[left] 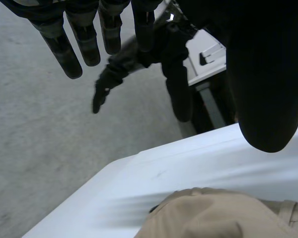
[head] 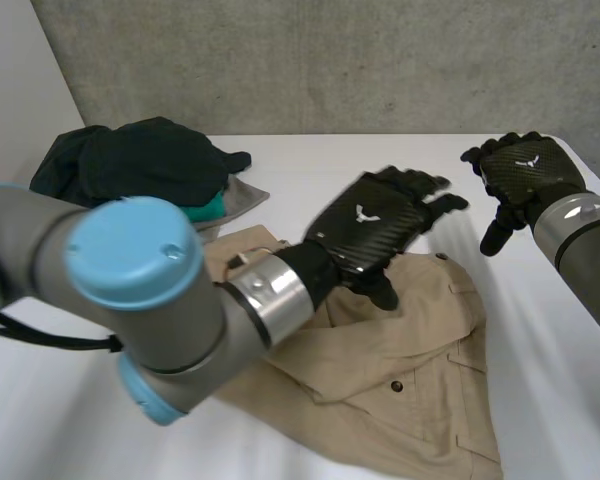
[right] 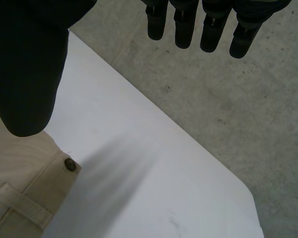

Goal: Fold the laundry.

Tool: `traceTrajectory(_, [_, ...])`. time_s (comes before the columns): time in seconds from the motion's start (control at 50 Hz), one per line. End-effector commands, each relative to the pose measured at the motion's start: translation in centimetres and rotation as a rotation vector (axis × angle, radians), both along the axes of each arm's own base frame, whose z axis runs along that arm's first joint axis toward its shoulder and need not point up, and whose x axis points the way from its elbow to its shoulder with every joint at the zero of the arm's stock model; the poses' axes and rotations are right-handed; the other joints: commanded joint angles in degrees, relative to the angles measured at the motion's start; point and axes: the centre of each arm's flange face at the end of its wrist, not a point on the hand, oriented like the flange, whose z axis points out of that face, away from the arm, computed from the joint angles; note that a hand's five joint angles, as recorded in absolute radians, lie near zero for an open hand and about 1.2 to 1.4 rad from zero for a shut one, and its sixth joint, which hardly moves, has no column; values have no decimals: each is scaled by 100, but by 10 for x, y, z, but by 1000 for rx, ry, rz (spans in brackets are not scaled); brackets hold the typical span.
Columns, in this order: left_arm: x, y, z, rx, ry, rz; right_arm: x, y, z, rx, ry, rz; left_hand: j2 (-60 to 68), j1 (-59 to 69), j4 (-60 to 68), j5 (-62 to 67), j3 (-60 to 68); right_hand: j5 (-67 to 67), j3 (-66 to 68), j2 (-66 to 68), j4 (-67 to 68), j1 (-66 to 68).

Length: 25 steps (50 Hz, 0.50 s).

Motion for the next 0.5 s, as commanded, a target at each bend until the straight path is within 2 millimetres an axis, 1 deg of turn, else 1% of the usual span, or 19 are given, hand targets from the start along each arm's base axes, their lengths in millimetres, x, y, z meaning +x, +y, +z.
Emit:
traceTrajectory(0.02, [39,-15,25,-11,19,170,5,8,12,41,57,52,266,236,276,274,227,-262,-168,-159,-170,-255])
traceTrajectory(0.04, [43,-18,27,-8,21,209,4,9,12,61,65,53,266,236,276,274,227,-262,-168,-159,-170,-255])
traceTrajectory(0.06, [51,-22,25,11,12,283,3,13,11,105,81,57,282,253,293,291,244,-262,-168,-159,-170,-255])
traceTrajectory(0.12, [59,-22,16,56,-34,372,1,19,1,187,106,68,383,353,394,392,345,-262,-168,-159,-170,-255])
traceTrajectory(0.16, [66,-14,3,115,-106,412,1,21,-12,244,129,72,383,354,394,392,345,-262,-168,-159,-170,-255])
traceTrajectory(0.18, [68,-4,-6,153,-152,404,2,20,-23,267,141,79,417,387,427,425,378,-262,-168,-159,-170,-255])
traceTrajectory(0.2, [69,2,-10,168,-173,393,4,20,-29,277,148,85,484,454,494,492,445,-122,-28,-19,-30,-115])
traceTrajectory(0.22, [70,7,-12,181,-190,387,3,19,-36,287,159,87,584,555,595,593,546,513,607,617,606,521])
traceTrajectory(0.24, [71,17,-18,203,-221,372,4,19,-40,292,165,92,652,622,662,660,613,770,864,873,862,777])
traceTrajectory(0.28, [72,26,-23,218,-245,361,4,22,-46,300,167,99,653,623,663,661,614,973,1068,1077,1066,981])
traceTrajectory(0.3, [73,32,-26,226,-258,354,4,25,-53,312,172,113,653,623,663,661,614,974,1068,1077,1066,981])
traceTrajectory(0.36, [75,34,-33,238,-276,354,5,32,-67,329,165,148,653,623,663,661,614,974,1068,1077,1066,981])
traceTrajectory(0.4, [75,31,-38,237,-282,359,5,33,-72,331,159,154,653,623,663,661,614,974,1068,1077,1066,981])
traceTrajectory(0.46, [74,23,-53,242,-306,373,2,35,-83,327,145,151,720,690,730,728,681,941,1035,1044,1033,948])
traceTrajectory(0.5, [76,13,-63,236,-338,391,2,39,-88,311,138,151,971,941,981,979,932,940,1034,1044,1033,947])
